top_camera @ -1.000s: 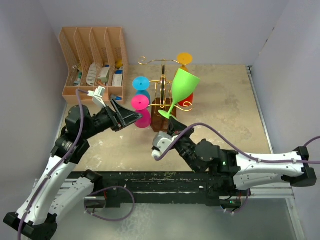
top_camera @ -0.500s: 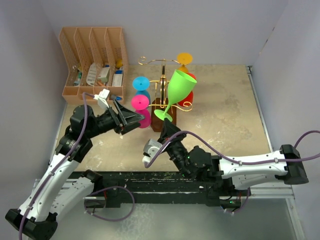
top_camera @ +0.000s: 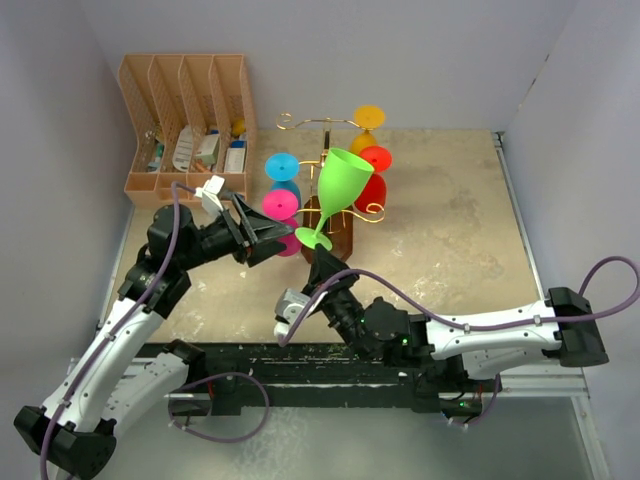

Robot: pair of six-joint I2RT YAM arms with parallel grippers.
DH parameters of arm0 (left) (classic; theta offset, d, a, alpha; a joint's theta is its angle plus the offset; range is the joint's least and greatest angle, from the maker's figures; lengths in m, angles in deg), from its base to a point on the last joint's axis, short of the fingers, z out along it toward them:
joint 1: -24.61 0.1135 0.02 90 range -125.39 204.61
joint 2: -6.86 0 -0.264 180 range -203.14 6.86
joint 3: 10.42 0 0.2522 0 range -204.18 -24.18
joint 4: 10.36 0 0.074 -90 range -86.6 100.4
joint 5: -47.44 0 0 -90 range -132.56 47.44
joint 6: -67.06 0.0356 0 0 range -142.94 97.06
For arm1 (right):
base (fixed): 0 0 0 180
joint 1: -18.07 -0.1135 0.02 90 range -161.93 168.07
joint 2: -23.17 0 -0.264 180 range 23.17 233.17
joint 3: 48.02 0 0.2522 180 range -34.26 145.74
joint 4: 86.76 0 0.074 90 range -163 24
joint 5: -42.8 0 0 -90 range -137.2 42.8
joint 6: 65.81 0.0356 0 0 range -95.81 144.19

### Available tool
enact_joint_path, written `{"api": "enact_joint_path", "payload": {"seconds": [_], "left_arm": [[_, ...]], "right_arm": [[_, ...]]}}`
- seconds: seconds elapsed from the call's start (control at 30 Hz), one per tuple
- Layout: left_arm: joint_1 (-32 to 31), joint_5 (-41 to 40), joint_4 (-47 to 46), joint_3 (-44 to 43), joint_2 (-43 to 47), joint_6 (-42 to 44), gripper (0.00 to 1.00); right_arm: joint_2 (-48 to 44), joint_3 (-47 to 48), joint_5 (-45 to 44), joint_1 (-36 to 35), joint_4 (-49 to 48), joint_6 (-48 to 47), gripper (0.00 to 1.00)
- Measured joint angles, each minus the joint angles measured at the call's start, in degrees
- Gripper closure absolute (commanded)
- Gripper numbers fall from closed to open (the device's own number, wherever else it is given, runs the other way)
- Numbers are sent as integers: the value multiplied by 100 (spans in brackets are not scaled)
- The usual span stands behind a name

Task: Take the wine glass off the wine glass rack

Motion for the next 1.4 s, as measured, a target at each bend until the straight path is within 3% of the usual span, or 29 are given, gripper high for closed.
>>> {"api": "enact_joint_path", "payload": {"seconds": [0.33,0.6,0.77,0.93,1.03,1.33,1.4], "left_arm": [[0,20,-28,0,7,-98,30],[0,57,-131,55,-44,-177,44],[0,120,-146,151,-52,-201,60],[0,192,-280,304,-52,-326,88],[0,238,-490,382,-52,-490,98],[-2,426,-1025,739,-42,-802,100],[-13,472,-1110,809,-42,-872,100]], "right_arm": [[179,2,37,-87,15,63,100],[503,28,140,-103,-24,63,100],[619,111,144,-116,-131,61,100],[669,157,140,-140,-221,55,100],[702,164,127,-151,-166,59,100],[629,190,-46,-282,343,380,99],[577,273,-118,-328,651,584,85]]}}
